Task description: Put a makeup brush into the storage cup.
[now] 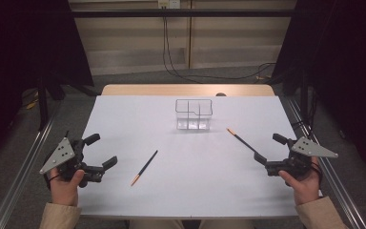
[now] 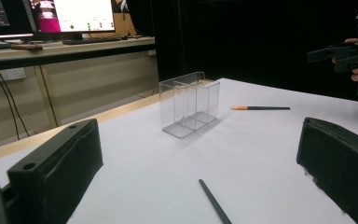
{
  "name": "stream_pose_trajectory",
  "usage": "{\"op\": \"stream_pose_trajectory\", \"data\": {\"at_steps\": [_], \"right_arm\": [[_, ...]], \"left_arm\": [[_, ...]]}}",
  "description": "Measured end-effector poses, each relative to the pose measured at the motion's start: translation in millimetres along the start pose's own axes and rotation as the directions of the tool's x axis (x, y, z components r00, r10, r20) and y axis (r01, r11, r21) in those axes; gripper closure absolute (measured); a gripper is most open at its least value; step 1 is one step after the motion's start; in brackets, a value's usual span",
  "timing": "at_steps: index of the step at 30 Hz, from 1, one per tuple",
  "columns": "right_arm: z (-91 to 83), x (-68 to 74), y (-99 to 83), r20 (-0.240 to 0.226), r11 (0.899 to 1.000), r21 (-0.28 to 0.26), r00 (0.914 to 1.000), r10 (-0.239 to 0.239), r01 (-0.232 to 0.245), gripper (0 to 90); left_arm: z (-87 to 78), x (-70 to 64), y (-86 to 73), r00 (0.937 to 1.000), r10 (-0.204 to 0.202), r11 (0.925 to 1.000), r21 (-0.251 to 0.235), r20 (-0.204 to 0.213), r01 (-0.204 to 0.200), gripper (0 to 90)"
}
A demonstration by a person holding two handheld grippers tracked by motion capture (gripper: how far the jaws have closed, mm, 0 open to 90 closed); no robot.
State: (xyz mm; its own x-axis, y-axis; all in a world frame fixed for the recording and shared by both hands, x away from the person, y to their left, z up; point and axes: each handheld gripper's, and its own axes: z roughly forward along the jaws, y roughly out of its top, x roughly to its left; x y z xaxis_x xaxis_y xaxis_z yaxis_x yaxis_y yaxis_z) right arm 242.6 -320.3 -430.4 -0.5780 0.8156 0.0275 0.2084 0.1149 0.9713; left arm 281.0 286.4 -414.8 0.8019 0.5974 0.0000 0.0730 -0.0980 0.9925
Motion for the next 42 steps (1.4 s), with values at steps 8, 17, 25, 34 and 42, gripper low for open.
{"op": "stream_pose_trajectory", "data": {"at_steps": [8, 17, 25, 34, 42], "right_arm": [[1.8, -0.1, -0.7, -0.004, 1.0, 0.002, 1.0, -0.003, 0.003, 0.0], [6.0, 1.3, 0.2, -0.015, 1.0, 0.005, 0.9998, -0.011, 0.011, 0.0], [10.5, 3.4, 1.3, -0.028, 1.0, 0.008, 0.9993, -0.023, 0.023, 0.0], [11.3, 2.9, 1.5, -0.03, 1.0, -0.001, 0.9992, -0.026, 0.026, 0.0], [11.2, 2.8, 0.7, -0.03, 1.0, -0.001, 0.9993, -0.024, 0.024, 0.0]], "left_arm": [[6.1, -1.0, 0.3, 1.0, 0.002, 0.9995, 0.033, 0.005, -0.003, 0.0], [9.9, -4.6, 2.1, 1.0, -0.006, 0.998, 0.063, -0.002, 0.006, 0.0], [12.8, -5.9, 0.7, 0.9999, -0.007, 0.9947, 0.102, -0.013, 0.008, 0.0], [27.7, -6.3, 7.8, 1.0, -0.003, 0.9982, 0.06, -0.005, 0.003, 0.0], [37.3, -7.6, 10.0, 1.0, 0.005, 0.9991, 0.041, -0.001, -0.005, 0.0]]}}
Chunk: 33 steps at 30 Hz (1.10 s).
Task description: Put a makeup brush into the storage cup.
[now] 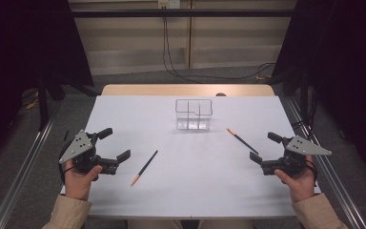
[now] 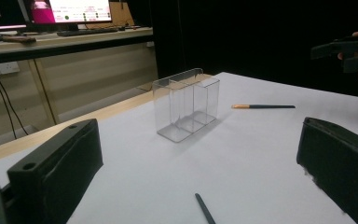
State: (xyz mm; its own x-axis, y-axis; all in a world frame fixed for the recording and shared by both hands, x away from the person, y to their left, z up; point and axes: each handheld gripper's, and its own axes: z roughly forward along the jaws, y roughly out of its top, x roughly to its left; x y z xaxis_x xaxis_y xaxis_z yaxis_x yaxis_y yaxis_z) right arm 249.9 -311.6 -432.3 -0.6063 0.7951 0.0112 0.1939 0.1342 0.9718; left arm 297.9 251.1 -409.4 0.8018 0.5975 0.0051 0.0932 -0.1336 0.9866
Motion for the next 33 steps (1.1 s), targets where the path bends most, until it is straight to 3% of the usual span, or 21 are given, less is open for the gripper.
{"op": "stream_pose_trajectory", "data": {"at_steps": [22, 33], "right_arm": [[-1.4, -0.1, 0.2, -0.002, 1.0, -0.001, 1.0, -0.008, 0.008, 0.0], [-1.0, 1.0, 0.1, -0.007, 1.0, 0.002, 0.9999, -0.012, 0.012, 0.0]], "left_arm": [[40.8, -5.0, 5.8, 0.9992, 0.014, 0.9999, -0.004, 0.036, -0.014, 0.0], [43.1, -5.9, 7.1, 0.9992, 0.015, 0.9997, 0.02, 0.038, -0.015, 0.0]]}}
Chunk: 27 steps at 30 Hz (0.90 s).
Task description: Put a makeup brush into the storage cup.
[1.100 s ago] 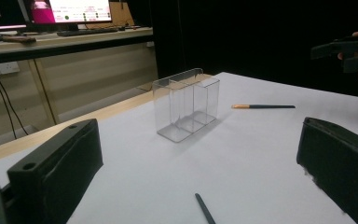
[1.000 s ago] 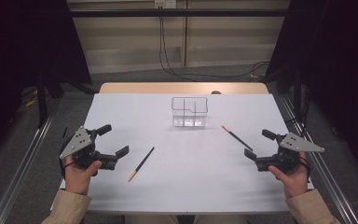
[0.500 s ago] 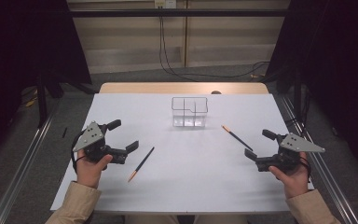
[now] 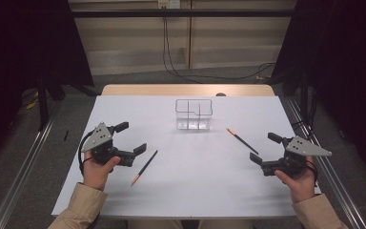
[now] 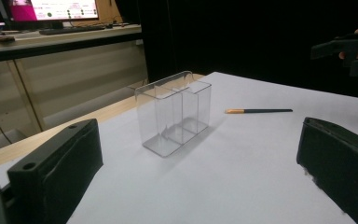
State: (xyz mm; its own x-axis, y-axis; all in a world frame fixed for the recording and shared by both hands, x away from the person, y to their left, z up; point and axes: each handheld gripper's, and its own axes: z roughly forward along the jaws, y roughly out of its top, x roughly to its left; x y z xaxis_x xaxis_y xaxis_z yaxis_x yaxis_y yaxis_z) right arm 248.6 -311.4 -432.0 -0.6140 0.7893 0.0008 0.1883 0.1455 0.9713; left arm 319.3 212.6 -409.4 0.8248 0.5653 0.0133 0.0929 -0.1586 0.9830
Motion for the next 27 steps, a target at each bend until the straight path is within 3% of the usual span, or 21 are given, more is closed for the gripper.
{"op": "stream_pose_trajectory", "data": {"at_steps": [7, 17, 21, 23, 24, 25, 27], "right_arm": [[0.6, 0.6, -0.1, -0.001, 1.0, 0.004, 1.0, -0.005, 0.005, 0.0], [1.7, 1.6, -0.8, -0.006, 1.0, 0.01, 0.9999, -0.01, 0.01, 0.0], [1.9, 1.2, -1.4, -0.007, 1.0, 0.016, 0.9999, -0.01, 0.01, 0.0], [1.9, 1.4, -1.3, -0.006, 1.0, 0.016, 0.9999, -0.01, 0.01, 0.0], [1.9, 1.3, -1.2, -0.007, 1.0, 0.015, 0.9999, -0.012, 0.012, 0.0], [1.9, 1.5, -1.2, -0.007, 1.0, 0.015, 0.9999, -0.011, 0.011, 0.0], [2.0, 1.5, -1.2, -0.007, 1.0, 0.018, 0.9999, -0.012, 0.012, 0.0]], "left_arm": [[1.7, 0.2, 0.5, 0.9999, -0.003, 0.9981, 0.061, -0.014, 0.004, 0.0], [12.2, 0.7, 0.9, 0.9999, -0.011, 0.9806, 0.195, -0.013, 0.013, 0.0], [15.9, 1.5, 0.7, 0.9999, -0.013, 0.9674, 0.253, -0.009, 0.015, 0.0], [17.7, 1.8, 0.5, 0.9997, -0.021, 0.9573, 0.288, -0.012, 0.023, 0.0], [17.7, 1.8, 0.5, 0.9997, -0.021, 0.9573, 0.288, -0.012, 0.023, 0.0], [19.7, 1.8, 0.1, 0.9994, -0.032, 0.9455, 0.324, -0.014, 0.035, 0.0], [21.2, 2.1, -0.3, 0.9992, -0.038, 0.9331, 0.357, -0.015, 0.041, 0.0]]}}
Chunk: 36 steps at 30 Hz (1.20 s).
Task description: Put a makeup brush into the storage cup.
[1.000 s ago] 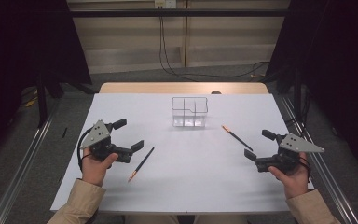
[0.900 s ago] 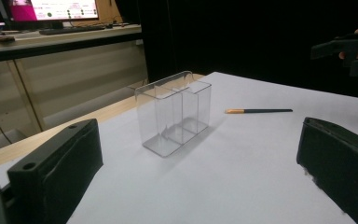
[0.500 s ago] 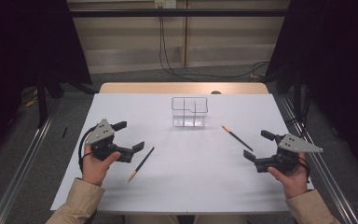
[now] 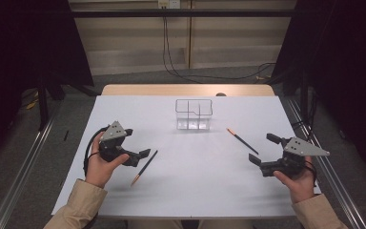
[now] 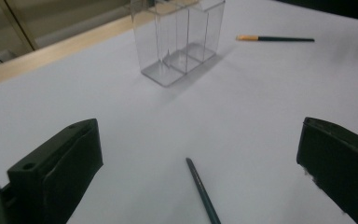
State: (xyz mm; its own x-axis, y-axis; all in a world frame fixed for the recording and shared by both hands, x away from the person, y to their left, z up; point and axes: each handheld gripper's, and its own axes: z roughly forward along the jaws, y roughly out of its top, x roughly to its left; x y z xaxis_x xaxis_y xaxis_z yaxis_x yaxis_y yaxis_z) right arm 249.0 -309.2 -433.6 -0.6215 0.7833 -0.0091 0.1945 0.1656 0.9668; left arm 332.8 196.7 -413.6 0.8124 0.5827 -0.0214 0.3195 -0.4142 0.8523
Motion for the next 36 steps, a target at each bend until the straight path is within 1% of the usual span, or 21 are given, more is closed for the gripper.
{"op": "stream_pose_trajectory", "data": {"at_steps": [1, 5, 8, 11, 13, 15, 17, 18, 21, 22, 23, 24, 26, 27, 28, 30, 32, 33, 34, 35, 36], "right_arm": [[0.0, 0.1, 0.0, 0.0, 1.0, 0.0, 1.0, 0.0, 0.0, 0.0], [0.2, 0.4, 0.0, -0.002, 1.0, 0.002, 1.0, 0.001, -0.001, 0.0], [0.2, 0.5, 0.2, -0.002, 1.0, 0.001, 1.0, 0.0, 0.0, 0.0], [0.1, 0.3, 0.1, -0.002, 1.0, 0.002, 1.0, 0.0, 0.0, 0.0], [0.1, 0.4, 0.2, -0.001, 1.0, 0.001, 1.0, 0.001, -0.001, 0.0], [0.2, 0.3, 0.2, 0.0, 1.0, 0.001, 1.0, 0.0, 0.0, 0.0], [0.3, 0.2, 0.0, -0.001, 1.0, 0.001, 1.0, 0.001, -0.001, 0.0], [0.4, 0.2, -0.1, -0.002, 1.0, 0.001, 1.0, 0.001, -0.001, 0.0], [0.6, 0.3, -0.1, -0.002, 1.0, 0.001, 1.0, 0.001, -0.001, 0.0], [0.6, 0.3, -0.1, -0.002, 1.0, 0.001, 1.0, 0.001, -0.001, 0.0], [0.6, 0.3, -0.1, -0.002, 1.0, 0.002, 1.0, 0.0, 0.0, 0.0], [0.7, 0.2, -0.2, -0.003, 1.0, 0.001, 1.0, 0.001, -0.001, 0.0], [0.8, 0.0, -0.4, -0.002, 1.0, 0.004, 1.0, 0.002, -0.002, 0.0], [0.8, 0.0, -0.4, -0.002, 1.0, 0.004, 1.0, 0.002, -0.002, 0.0], [0.8, 0.1, -0.4, -0.003, 1.0, 0.004, 1.0, 0.003, -0.003, 0.0], [0.8, 0.2, -0.2, -0.003, 1.0, 0.003, 1.0, 0.002, -0.002, 0.0], [0.8, 0.3, -0.3, -0.005, 1.0, 0.003, 1.0, 0.003, -0.003, 0.0], [1.0, 0.2, -0.5, -0.004, 1.0, 0.004, 1.0, 0.002, -0.002, 0.0], [1.1, 0.2, -0.5, -0.004, 1.0, 0.004, 1.0, 0.002, -0.002, 0.0], [1.0, 0.2, -0.5, -0.005, 1.0, 0.003, 1.0, 0.003, -0.003, 0.0], [1.0, 0.2, -0.4, -0.004, 1.0, 0.003, 1.0, 0.002, -0.002, 0.0]], "left_arm": [[0.7, -0.2, 0.2, 0.9999, -0.01, 0.9999, 0.013, 0.003, 0.01, 0.0], [1.1, 0.3, 1.4, 1.0, 0.0, 0.9976, 0.07, 0.003, 0.0, 0.0], [1.4, 0.2, 2.8, 0.9999, 0.0, 0.9947, 0.102, 0.011, -0.001, 0.0], [2.3, 0.5, 3.8, 0.9999, -0.011, 0.9912, 0.132, 0.011, 0.01, 0.0], [3.2, 0.8, 4.2, 0.9997, -0.011, 0.9864, 0.164, 0.02, 0.007, 0.0], [4.2, 1.6, 4.6, 0.9997, -0.006, 0.9799, 0.2, 0.025, 0.001, 0.0], [5.7, 1.7, 4.8, 0.9995, -0.016, 0.9734, 0.229, 0.027, 0.01, 0.0], [6.4, 2.1, 5.0, 0.9996, -0.013, 0.9701, 0.243, 0.025, 0.007, 0.0], [8.4, 2.3, 5.6, 0.9996, -0.014, 0.9579, 0.287, 0.023, 0.007, 0.0], [8.4, 2.3, 5.6, 0.9996, -0.014, 0.9579, 0.287, 0.023, 0.007, 0.0], [9.0, 2.4, 5.8, 0.9995, -0.017, 0.9535, 0.301, 0.027, 0.008, 0.0], [10.3, 2.6, 6.1, 0.9994, -0.019, 0.9459, 0.324, 0.03, 0.008, 0.0], [11.8, 2.1, 6.4, 0.9992, -0.018, 0.9374, 0.348, 0.035, 0.005, 0.0], [11.8, 2.1, 6.4, 0.9992, -0.018, 0.9374, 0.348, 0.035, 0.005, 0.0], [13.2, 1.0, 6.5, 0.999, -0.02, 0.9291, 0.37, 0.041, 0.003, 0.0], [13.9, 1.2, 7.4, 0.9988, -0.02, 0.9233, 0.384, 0.045, 0.001, 0.0], [15.1, 1.1, 7.4, 0.9981, -0.037, 0.9152, 0.403, 0.048, 0.015, 0.0], [15.1, 1.1, 7.4, 0.9981, -0.037, 0.9152, 0.403, 0.048, 0.015, 0.0], [16.3, 1.1, 7.4, 0.998, -0.04, 0.9039, 0.427, 0.049, 0.016, 0.0], [17.0, 0.8, 7.2, 0.9977, -0.049, 0.8996, 0.436, 0.046, 0.024, 0.0], [17.0, 0.8, 7.2, 0.9977, -0.049, 0.8996, 0.436, 0.046, 0.024, 0.0]]}}
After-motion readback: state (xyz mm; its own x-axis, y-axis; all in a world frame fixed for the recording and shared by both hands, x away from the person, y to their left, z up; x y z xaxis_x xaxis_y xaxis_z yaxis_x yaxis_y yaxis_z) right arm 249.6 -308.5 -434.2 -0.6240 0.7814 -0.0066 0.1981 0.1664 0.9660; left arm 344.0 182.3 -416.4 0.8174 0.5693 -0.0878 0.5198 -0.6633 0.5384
